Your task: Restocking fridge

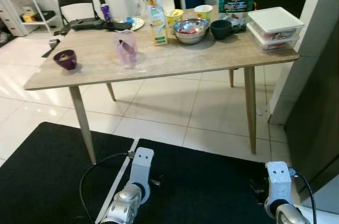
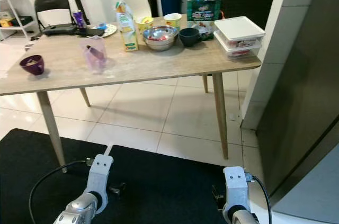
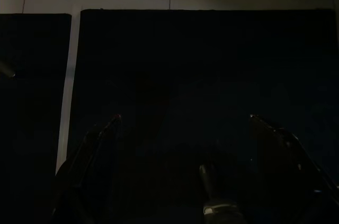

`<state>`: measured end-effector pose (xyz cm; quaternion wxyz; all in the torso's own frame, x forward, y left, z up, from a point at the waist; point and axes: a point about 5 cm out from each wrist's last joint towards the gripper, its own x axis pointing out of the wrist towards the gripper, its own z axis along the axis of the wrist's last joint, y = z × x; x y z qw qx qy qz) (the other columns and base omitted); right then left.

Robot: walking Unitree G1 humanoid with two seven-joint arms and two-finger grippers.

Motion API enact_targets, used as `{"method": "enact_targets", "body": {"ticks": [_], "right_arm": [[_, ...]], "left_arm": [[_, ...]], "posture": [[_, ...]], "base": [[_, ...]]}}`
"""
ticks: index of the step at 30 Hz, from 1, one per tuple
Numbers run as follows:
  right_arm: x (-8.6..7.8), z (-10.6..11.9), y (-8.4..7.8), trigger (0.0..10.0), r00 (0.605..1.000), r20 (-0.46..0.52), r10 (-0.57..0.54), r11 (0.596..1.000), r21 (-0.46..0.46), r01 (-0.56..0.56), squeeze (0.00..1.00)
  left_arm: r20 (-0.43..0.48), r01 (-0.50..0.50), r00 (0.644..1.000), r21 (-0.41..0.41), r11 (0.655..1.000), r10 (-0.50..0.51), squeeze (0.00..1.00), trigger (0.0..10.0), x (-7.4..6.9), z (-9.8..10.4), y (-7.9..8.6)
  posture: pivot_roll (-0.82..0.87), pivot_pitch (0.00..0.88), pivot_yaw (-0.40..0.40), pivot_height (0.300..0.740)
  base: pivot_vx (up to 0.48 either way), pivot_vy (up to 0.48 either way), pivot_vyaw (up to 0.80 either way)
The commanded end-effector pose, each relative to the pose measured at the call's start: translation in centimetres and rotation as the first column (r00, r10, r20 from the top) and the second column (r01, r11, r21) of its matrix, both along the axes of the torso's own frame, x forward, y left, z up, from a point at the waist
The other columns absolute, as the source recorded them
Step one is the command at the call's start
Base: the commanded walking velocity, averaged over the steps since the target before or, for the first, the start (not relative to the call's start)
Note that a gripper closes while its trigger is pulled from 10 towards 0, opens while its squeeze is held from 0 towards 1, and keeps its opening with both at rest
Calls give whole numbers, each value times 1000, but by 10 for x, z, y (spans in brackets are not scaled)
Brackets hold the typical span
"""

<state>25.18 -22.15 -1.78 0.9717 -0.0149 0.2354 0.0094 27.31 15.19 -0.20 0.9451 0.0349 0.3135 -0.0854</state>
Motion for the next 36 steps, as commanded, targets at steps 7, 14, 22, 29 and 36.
{"method": "enact_targets", "body": {"ticks": [7,14,22,29,36], "right_arm": [[-4,-5,4,10000,1000,-22,1,1000,25,0,0],[-3,-5,6,10000,1000,-21,4,1000,31,-3,0],[-3,-4,6,10000,1000,-17,2,999,33,-1,0],[-2,-3,5,10000,1000,-15,0,999,33,1,0],[0,-3,5,10000,1000,-11,-7,999,35,7,0]], "left_arm": [[-27,-10,1000,9,1000,11,0,10000,-5,-3,4],[-26,-13,1000,10,1000,13,0,10000,-5,-3,6],[-28,-11,1000,9,1000,11,0,10000,-4,-2,6],[-29,-10,1000,5,1000,10,0,10000,-4,-2,6],[-28,-12,1000,-4,1000,12,0,10000,-3,-1,4]], "posture": [[-63,128,107,730],[-61,125,109,730],[-63,120,110,730],[-63,119,109,730],[-67,116,112,730]], "base": [[339,0,0],[327,0,0],[312,0,0],[307,0,0],[303,0,0]]}}
